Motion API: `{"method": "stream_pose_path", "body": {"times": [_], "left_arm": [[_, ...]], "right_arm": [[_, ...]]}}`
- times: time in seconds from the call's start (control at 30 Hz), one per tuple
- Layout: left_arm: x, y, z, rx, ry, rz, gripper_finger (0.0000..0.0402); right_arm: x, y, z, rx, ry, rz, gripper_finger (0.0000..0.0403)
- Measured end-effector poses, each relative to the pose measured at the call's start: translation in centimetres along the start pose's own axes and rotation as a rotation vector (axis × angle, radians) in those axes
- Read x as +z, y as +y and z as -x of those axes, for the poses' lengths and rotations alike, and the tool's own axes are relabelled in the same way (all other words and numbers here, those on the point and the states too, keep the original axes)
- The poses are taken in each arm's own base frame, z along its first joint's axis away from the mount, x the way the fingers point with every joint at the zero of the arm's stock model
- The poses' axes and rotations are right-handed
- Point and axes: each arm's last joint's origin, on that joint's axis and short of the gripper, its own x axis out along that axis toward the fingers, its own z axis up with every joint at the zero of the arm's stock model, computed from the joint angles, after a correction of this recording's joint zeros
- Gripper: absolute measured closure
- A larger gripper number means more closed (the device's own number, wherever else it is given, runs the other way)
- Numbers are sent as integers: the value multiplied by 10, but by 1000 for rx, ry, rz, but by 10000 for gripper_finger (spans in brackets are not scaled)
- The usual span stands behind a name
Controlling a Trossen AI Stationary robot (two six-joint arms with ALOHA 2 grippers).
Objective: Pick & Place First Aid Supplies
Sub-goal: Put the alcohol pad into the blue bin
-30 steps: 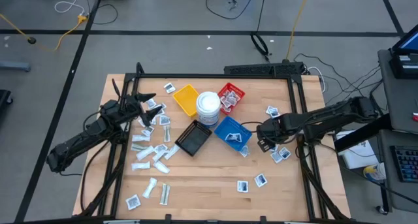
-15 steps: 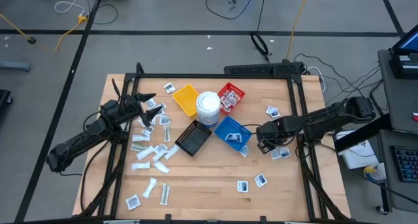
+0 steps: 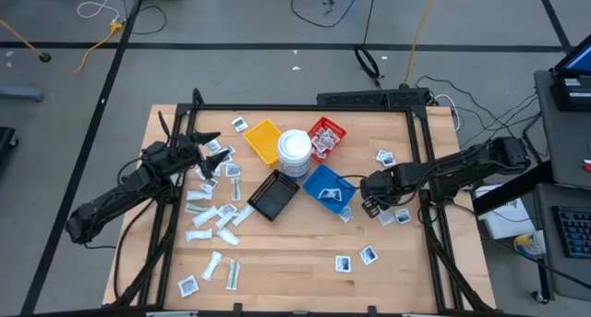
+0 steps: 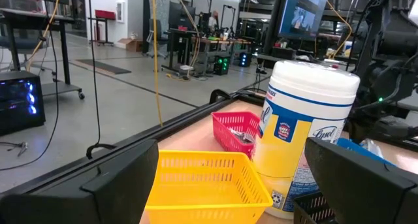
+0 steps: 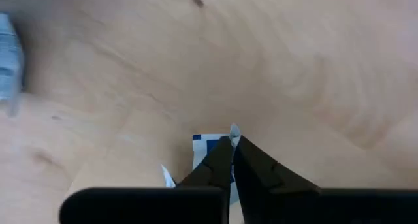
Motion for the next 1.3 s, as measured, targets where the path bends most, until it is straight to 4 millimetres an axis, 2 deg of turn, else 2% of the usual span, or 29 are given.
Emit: {"method": "stream_pose_path", "body": {"times": [0.4, 0.57, 0.63, 0.73, 1.3], "left_arm": [[0, 0, 0, 0, 0, 0, 9], [0, 0, 0, 0, 0, 0, 9], [0, 0, 0, 0, 0, 0, 9], [0, 0, 0, 0, 0, 0, 9], [0, 0, 0, 0, 1, 0, 9]], "right_arm": [[8, 18, 55, -40, -60, 68, 401], [1, 30, 78, -41, -140, 118, 402], [0, 31, 76, -42, -172, 115, 402], [4, 25, 70, -46, -97, 78, 402], [3, 27, 73, -37, -88, 88, 403]]}}
